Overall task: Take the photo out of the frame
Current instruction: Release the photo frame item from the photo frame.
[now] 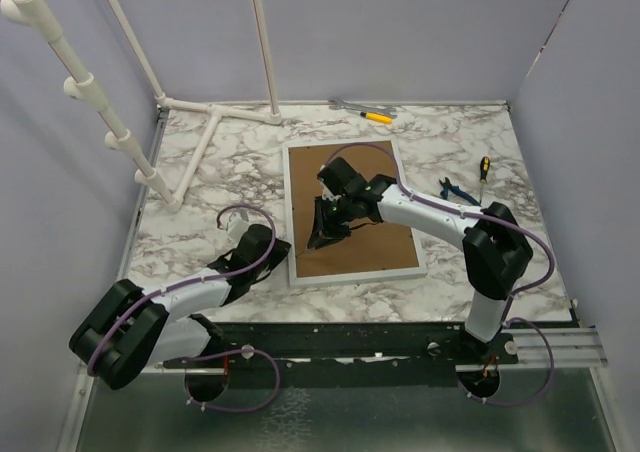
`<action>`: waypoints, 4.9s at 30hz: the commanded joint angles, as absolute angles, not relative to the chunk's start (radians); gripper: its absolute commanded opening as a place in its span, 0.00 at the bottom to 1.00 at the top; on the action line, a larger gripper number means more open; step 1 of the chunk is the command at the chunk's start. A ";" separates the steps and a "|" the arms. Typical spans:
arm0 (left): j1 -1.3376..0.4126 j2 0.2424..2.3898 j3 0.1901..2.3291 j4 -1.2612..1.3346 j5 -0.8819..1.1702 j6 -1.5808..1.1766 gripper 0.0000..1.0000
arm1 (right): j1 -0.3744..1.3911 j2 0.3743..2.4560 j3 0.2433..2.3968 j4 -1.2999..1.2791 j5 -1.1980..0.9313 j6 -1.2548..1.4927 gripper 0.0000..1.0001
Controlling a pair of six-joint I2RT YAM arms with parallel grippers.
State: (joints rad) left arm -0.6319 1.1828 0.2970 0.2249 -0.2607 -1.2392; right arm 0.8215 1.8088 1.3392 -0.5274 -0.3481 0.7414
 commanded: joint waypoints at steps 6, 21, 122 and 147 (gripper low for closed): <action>-0.729 1.221 0.300 0.248 -0.071 -1.326 0.13 | 0.909 1.895 1.576 -0.662 -0.137 0.805 0.01; -0.768 1.271 0.303 0.312 -0.059 -1.345 0.12 | 1.008 1.998 1.757 -0.740 -0.095 0.787 0.01; -0.664 1.632 0.715 0.104 -0.127 -0.409 0.01 | 0.390 1.720 0.874 0.188 -0.698 0.606 0.01; -0.637 1.415 0.674 0.058 -0.081 -0.535 0.49 | 0.342 1.892 1.014 0.195 -0.882 0.496 0.01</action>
State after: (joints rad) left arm -0.6632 1.4639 0.6777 0.0704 -0.1635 -0.4831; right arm 0.3454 1.8294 0.9760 0.1783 -0.7692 0.5381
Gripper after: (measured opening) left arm 0.426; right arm 0.138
